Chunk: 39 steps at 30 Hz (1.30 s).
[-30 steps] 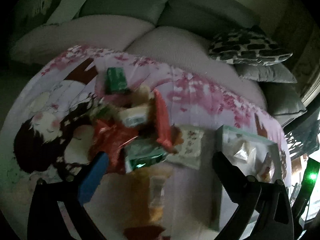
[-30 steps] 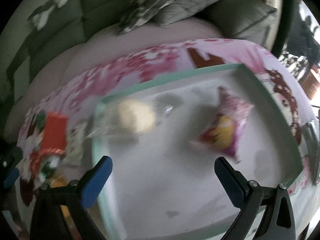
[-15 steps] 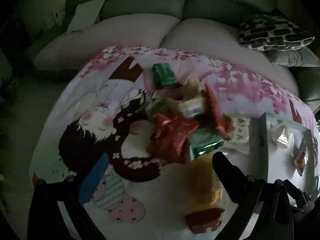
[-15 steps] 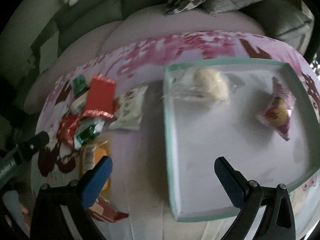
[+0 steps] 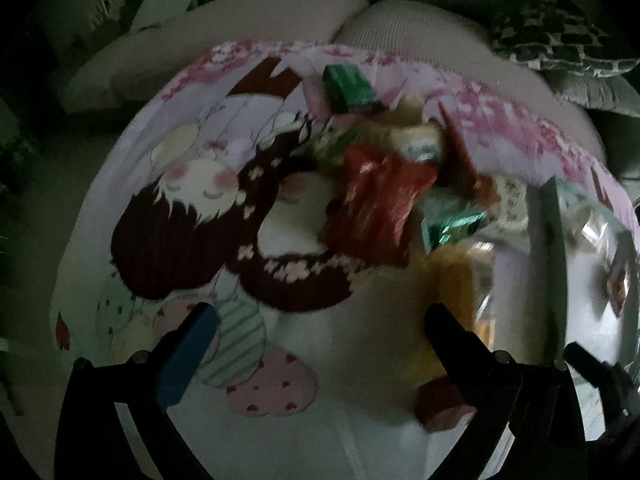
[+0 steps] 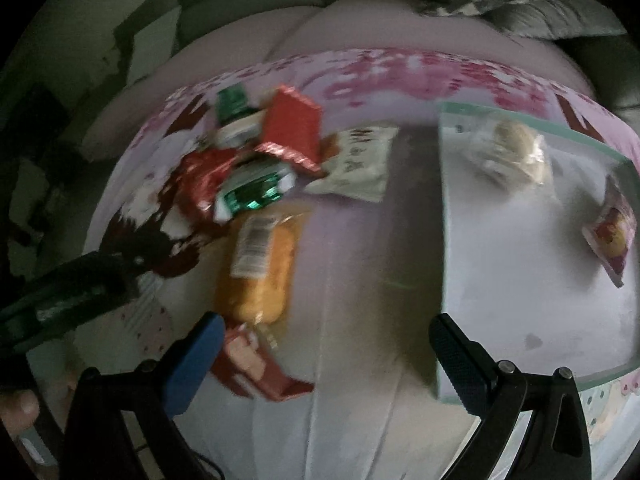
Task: Organize snacks
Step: 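Move the right gripper to the pile and grasp the red box snack while left returns there, then lift the red box with the right gripper while left grasps the yellow barcode cake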
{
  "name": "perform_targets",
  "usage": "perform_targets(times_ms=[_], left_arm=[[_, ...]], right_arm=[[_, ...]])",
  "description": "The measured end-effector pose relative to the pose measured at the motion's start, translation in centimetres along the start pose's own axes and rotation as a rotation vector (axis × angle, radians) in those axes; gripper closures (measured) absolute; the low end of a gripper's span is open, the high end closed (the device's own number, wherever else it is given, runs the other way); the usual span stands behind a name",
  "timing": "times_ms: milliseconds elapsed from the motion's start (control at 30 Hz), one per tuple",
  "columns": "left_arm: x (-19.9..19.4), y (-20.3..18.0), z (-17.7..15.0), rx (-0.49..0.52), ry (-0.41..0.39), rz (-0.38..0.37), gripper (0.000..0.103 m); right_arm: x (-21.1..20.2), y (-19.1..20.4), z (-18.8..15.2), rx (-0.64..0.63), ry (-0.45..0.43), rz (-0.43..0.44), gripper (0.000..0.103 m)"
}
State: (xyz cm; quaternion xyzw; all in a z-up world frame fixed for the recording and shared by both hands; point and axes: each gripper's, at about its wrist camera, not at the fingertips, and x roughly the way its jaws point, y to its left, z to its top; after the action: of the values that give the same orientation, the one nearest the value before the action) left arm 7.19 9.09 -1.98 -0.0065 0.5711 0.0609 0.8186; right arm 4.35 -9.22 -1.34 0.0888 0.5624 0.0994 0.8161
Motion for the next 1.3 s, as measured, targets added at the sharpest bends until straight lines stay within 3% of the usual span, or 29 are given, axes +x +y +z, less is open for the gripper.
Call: perform_targets(times_ms=[333,567,667,800,933,1000,1300], left_arm=[[1.3,3.0,-2.0,-0.039,0.055,0.001,0.000],[1.4,2.9,-2.0,-0.037,0.057,-0.019,0.000],[1.5,2.6,-2.0,-0.029,0.061,-0.025,0.000],[1.6,2.5,-2.0,-0.030,0.063,-0.029,0.000],[1.6,2.5,-2.0,-0.036,0.061,-0.030,0.000],[1.6,2.6,-1.9,-0.037,0.061,-0.031,0.000],[1.7,2.7,-2.0,-0.050,0.053,-0.039,0.000]], right_arm=[[1.3,2.9,-2.3,-0.113,0.047,0.003,0.000],[4.8,3.2,-2.8,-0.122,0.119,-0.038,0.000],[5.3,3.3,-2.5,-0.127,0.107,-0.039,0.001],[5.3,4.1,-2.5,-0.159,0.087,-0.025,0.010],[4.8,4.5,-2.5,-0.172,0.061,0.018,0.033],[4.6,4.6,-2.4,-0.165,0.057,0.068,0.050],[4.0,4.2,-2.4,-0.138,0.037,0.099,0.058]])
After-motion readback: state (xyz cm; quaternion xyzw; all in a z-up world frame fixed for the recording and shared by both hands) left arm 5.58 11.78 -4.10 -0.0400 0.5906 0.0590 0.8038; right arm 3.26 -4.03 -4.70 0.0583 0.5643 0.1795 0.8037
